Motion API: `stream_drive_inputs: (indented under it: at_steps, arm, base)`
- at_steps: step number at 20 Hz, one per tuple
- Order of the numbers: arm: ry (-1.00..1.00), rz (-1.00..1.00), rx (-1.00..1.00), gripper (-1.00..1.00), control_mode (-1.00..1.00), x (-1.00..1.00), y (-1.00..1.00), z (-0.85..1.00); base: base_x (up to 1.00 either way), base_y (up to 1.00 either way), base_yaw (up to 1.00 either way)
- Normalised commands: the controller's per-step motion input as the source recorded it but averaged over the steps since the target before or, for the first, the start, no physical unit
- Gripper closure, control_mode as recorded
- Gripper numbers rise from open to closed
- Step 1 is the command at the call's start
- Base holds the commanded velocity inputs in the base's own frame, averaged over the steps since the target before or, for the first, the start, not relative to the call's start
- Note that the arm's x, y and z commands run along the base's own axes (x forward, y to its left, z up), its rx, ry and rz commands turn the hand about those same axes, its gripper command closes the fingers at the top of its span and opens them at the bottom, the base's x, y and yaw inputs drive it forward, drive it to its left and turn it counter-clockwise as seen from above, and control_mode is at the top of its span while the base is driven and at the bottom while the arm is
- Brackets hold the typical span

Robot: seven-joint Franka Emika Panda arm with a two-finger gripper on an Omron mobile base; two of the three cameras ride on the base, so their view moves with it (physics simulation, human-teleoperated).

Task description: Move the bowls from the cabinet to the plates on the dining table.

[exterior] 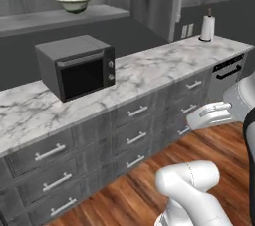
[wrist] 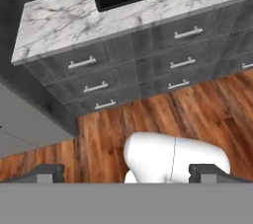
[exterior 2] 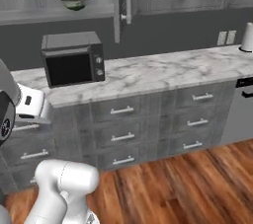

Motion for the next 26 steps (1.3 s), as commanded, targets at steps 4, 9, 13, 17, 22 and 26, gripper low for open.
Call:
stream_drive_inputs:
  at_steps: [4, 9, 13, 17, 22, 26]
  arm:
    - [0.00, 0.00, 0.00, -1.00, 1.00, 0.00, 0.00, 0.00]
    - [0.00, 0.00, 0.00, -1.00, 1.00, 0.00, 0.00, 0.00]
    - [0.00, 0.00, 0.00, -1.00, 1.00, 0.00, 0.00, 0.00]
    - [0.00, 0.00, 0.00, -1.00, 1.00, 0.00, 0.00, 0.00]
    - [0.00, 0.00, 0.00, -1.00, 1.00, 0.00, 0.00, 0.00]
    - [0.00, 0.00, 0.00, -1.00, 1.00, 0.00, 0.00, 0.00]
  base:
    - [1.00, -0.03, 0.19]
    - [1.00, -0.04, 0.33]
    - [0.98, 0.00, 0.18]
    - [0.99, -0.01, 0.08]
    - [0.87, 0.00, 0.24]
    - [0.07, 0.00, 0.01]
